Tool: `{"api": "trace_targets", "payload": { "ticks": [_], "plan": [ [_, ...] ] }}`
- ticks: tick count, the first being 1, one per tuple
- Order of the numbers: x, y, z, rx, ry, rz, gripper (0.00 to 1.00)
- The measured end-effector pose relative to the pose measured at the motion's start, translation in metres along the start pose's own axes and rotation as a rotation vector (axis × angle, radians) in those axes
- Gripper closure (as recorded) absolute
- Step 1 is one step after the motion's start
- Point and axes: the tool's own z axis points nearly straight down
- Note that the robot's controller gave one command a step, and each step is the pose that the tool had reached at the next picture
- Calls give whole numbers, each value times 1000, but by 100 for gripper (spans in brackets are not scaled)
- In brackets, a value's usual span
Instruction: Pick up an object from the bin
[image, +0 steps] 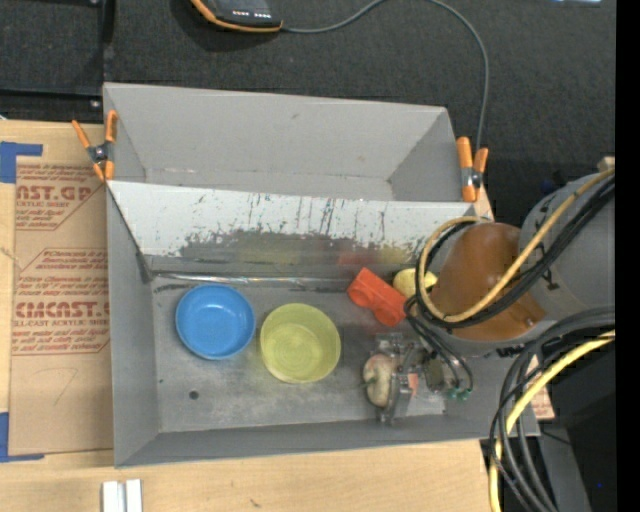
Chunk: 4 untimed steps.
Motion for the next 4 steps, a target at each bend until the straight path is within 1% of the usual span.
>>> {"api": "trace_targets", "payload": {
  "ticks": [1,2,3,4],
  "plan": [
    [3,0,-12,-1,10,0,100],
    [3,1,-34,-1,11,-1,100],
    [2,1,-54,0,5,-1,100],
    [1,1,-71,0,4,-1,100]
  ]
}}
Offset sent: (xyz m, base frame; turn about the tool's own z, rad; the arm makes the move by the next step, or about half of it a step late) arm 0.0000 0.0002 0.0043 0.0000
